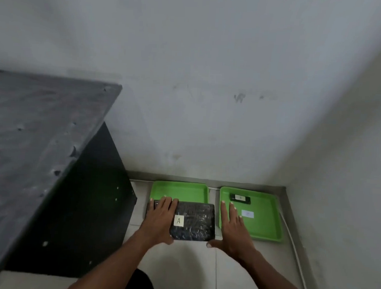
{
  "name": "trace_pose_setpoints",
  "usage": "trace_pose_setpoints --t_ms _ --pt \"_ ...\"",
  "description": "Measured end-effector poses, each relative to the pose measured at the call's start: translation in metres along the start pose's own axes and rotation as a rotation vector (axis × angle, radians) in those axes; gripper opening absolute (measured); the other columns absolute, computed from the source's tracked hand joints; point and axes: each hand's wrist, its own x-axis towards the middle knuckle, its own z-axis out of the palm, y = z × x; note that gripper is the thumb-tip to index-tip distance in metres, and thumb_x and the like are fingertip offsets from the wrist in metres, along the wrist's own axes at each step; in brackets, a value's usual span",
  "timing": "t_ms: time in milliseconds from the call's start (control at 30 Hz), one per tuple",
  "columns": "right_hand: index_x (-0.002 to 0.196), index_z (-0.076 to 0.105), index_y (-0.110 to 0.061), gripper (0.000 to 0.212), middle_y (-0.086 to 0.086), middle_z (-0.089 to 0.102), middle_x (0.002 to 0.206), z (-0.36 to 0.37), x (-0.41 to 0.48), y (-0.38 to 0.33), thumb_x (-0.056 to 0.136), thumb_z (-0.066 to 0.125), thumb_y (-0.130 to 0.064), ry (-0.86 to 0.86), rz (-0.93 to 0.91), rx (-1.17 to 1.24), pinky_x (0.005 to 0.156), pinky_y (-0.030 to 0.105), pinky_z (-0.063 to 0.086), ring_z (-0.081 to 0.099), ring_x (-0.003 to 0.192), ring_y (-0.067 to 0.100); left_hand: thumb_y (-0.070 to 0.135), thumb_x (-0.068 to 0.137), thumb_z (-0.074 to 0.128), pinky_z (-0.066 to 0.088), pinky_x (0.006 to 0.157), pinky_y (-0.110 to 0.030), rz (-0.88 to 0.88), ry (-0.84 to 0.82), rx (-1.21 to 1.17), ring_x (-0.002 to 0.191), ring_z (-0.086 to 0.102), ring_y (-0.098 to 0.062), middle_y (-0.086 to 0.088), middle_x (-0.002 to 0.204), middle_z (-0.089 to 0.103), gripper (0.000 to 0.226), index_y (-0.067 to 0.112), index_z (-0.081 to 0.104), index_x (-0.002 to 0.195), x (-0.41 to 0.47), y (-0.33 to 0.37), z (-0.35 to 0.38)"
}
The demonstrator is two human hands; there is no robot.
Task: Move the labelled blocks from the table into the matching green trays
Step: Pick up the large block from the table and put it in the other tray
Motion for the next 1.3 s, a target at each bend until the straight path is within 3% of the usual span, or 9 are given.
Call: trace_pose_setpoints --t_ms 200,367,700,1033,1100,1167,1200,1267,1300 --pt "0.152 -0.012 -0.01 0.13 0.025 -0.007 0.161 0.132 0.083 0.044 0.07 0.076 -0.061 0.025 0.012 -0.023 0.122 0.052 0.016 0.002 0.149 0.04 0.045 0.06 0.083 0.011 0.12 -0.065 -0.011 0.044 0.056 0.15 0.017 -0.03 -0.009 0.156 0.023 0.125 0.012 0.011 0.155 0.084 -0.046 0.119" --pt "0.152 -0.01 -0.009 0.128 0.023 -0.003 0.162 0.203 0.119 0.067 0.071 0.074 -0.062 0.023 0.002 -0.047 0.12 0.051 0.019 0.005 0.149 0.038 0.044 0.057 0.086 0.016 0.118 -0.067 -0.031 0.096 0.066 0.151 0.015 -0.032 -0.01 0.156 0.023 0.127 0.012 0.012 0.155 0.126 -0.066 0.175" --pt "0.152 -0.004 -0.004 0.115 0.02 0.003 0.163 0.258 0.169 0.088 0.081 0.071 -0.053 -0.103 -0.025 -0.047 0.122 0.052 0.017 0.006 0.15 0.036 0.037 0.059 0.087 0.017 0.115 -0.07 -0.095 0.03 0.063 0.154 0.003 -0.031 -0.009 0.16 0.017 0.129 0.011 0.007 0.156 0.178 -0.097 0.212" --pt "0.154 0.01 -0.016 0.083 0.016 0.006 0.163 0.319 0.252 0.126 0.093 0.06 -0.041 -0.247 -0.083 -0.158 0.122 0.049 0.009 0.001 0.151 0.033 0.038 0.059 0.086 0.02 0.113 -0.072 -0.109 -0.047 0.026 0.151 0.013 -0.034 -0.011 0.155 0.021 0.125 0.011 0.01 0.155 0.291 -0.148 0.234" --pt "0.154 0.014 -0.019 0.077 0.02 0.009 0.162 0.328 0.257 0.131 0.094 0.056 -0.043 -0.269 -0.077 -0.2 0.122 0.048 0.006 0.004 0.15 0.036 0.036 0.059 0.086 0.017 0.113 -0.074 -0.104 -0.063 0.008 0.153 0.007 -0.034 -0.012 0.157 0.02 0.125 0.01 0.011 0.155 0.308 -0.16 0.242" --pt "0.15 0.03 -0.023 0.071 0.031 0.024 0.155 0.329 0.257 0.132 0.09 0.061 -0.046 -0.24 -0.084 -0.251 0.121 0.051 0.015 0.018 0.146 0.044 0.035 0.059 0.087 0.016 0.113 -0.075 -0.108 -0.07 -0.008 0.154 0.004 -0.034 -0.012 0.159 0.017 0.126 0.011 0.009 0.156 0.322 -0.169 0.248" --pt "0.141 0.048 -0.026 0.07 0.037 0.041 0.143 0.332 0.257 0.134 0.08 0.072 -0.051 -0.188 -0.093 -0.278 0.115 0.052 0.03 0.036 0.138 0.047 0.035 0.059 0.087 0.016 0.113 -0.075 -0.115 -0.074 -0.017 0.154 0.003 -0.033 -0.011 0.159 0.017 0.127 0.011 0.008 0.156 0.327 -0.172 0.251" --pt "0.11 0.074 -0.031 0.067 0.03 0.069 0.11 0.338 0.251 0.133 0.051 0.088 -0.059 -0.151 -0.07 -0.324 0.093 0.046 0.054 0.066 0.11 0.041 0.036 0.06 0.088 0.015 0.113 -0.075 -0.132 -0.092 -0.041 0.154 0.003 -0.034 -0.011 0.159 0.016 0.128 0.011 0.008 0.157 0.332 -0.175 0.256" --pt "0.102 0.077 -0.031 0.064 0.027 0.073 0.103 0.342 0.247 0.135 0.046 0.089 -0.06 -0.117 -0.069 -0.321 0.094 0.043 0.053 0.069 0.103 0.038 0.036 0.06 0.088 0.014 0.114 -0.075 -0.139 -0.099 -0.051 0.154 0.003 -0.034 -0.011 0.159 0.016 0.129 0.011 0.007 0.157 0.333 -0.176 0.259"
